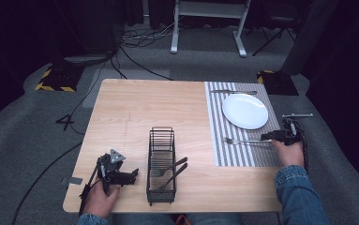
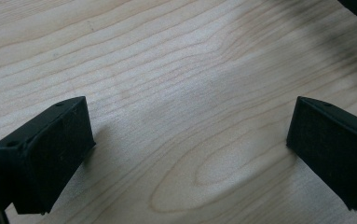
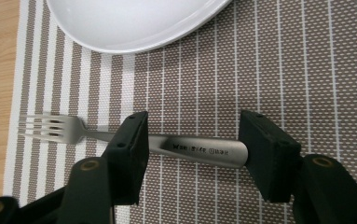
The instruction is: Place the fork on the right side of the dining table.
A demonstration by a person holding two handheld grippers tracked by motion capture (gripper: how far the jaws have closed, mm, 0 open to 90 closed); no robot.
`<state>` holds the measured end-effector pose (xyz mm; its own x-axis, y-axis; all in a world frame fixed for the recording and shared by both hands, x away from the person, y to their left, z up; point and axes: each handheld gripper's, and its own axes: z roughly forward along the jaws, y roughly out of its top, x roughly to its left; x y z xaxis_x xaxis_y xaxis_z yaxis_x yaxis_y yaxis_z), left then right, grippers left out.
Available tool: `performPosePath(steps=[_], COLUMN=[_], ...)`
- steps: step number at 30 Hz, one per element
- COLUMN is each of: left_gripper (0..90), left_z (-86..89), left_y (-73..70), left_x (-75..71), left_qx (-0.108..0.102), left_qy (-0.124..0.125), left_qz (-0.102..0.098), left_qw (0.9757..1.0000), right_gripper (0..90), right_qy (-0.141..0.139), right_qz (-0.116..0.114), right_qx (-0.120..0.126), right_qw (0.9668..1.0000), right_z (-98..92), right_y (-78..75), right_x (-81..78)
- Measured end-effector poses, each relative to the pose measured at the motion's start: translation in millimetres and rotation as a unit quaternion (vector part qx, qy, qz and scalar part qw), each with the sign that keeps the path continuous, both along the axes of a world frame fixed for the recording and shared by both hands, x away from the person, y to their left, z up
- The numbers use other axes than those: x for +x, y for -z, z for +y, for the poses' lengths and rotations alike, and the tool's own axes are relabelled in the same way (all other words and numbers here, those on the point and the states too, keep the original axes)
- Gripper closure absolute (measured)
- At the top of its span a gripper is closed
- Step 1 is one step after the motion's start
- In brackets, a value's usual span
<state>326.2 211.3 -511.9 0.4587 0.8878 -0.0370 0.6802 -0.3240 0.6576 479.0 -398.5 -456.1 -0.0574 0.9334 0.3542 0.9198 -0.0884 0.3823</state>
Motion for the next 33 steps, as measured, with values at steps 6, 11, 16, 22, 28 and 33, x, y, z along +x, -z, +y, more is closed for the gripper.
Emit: performPosePath(steps=[6,11,16,22,28,33], left_gripper=[0.4,0.4,0.4,0.4,0.4,0.4], left_z=[0.0,0.0,0.0,0.0,0.0,0.0], left_y=[0.0,0.0,0.0,0.0,0.0,0.0], left_x=[0.0,0.0,0.0,0.0,0.0,0.0], left_qx=[0.0,0.0,0.0,0.0,0.0,0.0], left_qy=[0.0,0.0,0.0,0.0,0.0,0.0], left_qz=[0.0,0.0,0.0,0.0,0.0,0.0], left_qw=[1.0,1.0,1.0,1.0,1.0,1.0], right_gripper=[42.4,42.1,41.1,39.7,40.0,40.3], right_qy=[0.008,0.012,-0.003,-0.021,-0.026,-0.019], right_qz=[0.001,-0.008,-0.018,-0.019,-0.011,-0.014], right_qx=[-0.005,-0.009,-0.008,-0.01,-0.009,-0.01], right_qw=[1.0,0.9999,0.9998,0.9995,0.9996,0.9997], right_z=[-3.9,-5.9,-1.4,6.2,10.1,11.3], right_y=[3.4,1.2,-5.1,-2.5,9.6,16.0], right_x=[-0.9,-4.0,-9.0,-18.8,-25.4,-24.2])
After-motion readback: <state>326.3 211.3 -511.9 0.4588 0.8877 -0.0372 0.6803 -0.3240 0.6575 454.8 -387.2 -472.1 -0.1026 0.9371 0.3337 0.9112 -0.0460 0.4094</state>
